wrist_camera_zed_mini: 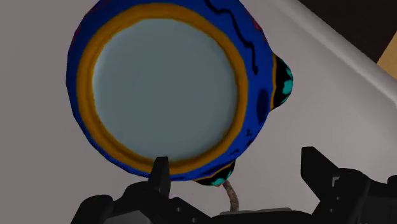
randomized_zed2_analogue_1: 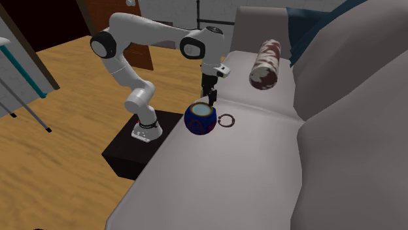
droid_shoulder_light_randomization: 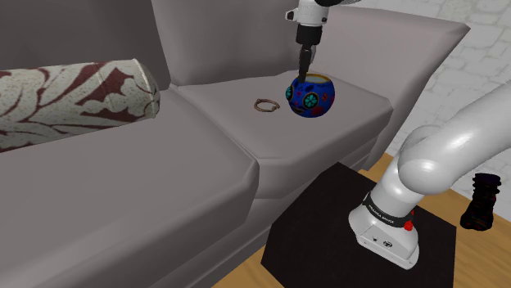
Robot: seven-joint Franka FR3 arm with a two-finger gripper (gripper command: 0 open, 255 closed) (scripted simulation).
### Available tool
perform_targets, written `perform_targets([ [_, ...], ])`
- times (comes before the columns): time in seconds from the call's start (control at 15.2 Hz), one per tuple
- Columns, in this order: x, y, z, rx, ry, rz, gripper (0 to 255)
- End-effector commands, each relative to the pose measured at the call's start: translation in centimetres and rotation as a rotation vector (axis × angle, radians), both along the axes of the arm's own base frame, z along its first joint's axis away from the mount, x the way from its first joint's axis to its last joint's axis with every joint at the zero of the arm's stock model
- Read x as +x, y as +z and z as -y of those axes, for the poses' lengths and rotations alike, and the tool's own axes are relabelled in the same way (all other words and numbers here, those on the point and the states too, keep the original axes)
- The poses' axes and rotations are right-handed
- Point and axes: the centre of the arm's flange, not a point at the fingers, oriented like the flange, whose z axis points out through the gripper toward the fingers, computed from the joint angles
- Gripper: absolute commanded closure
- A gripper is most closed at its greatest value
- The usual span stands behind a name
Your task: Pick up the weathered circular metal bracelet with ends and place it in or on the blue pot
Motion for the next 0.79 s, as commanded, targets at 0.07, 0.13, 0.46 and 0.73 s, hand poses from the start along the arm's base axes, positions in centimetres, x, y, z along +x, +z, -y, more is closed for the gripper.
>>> perform_targets([
  [0.07, 4.0, -0.5, 0.6, 0.017, 0.114, 0.002, 0],
  [0.13, 5.3, -0.6, 0.7, 0.023, 0.150, 0.003, 0],
  [0.46, 11.7, -1.1, 0.4, 0.053, 0.331, 0.006, 0],
  [0.73, 16.7, -1.4, -0.6, 0.076, 0.477, 0.008, 0],
])
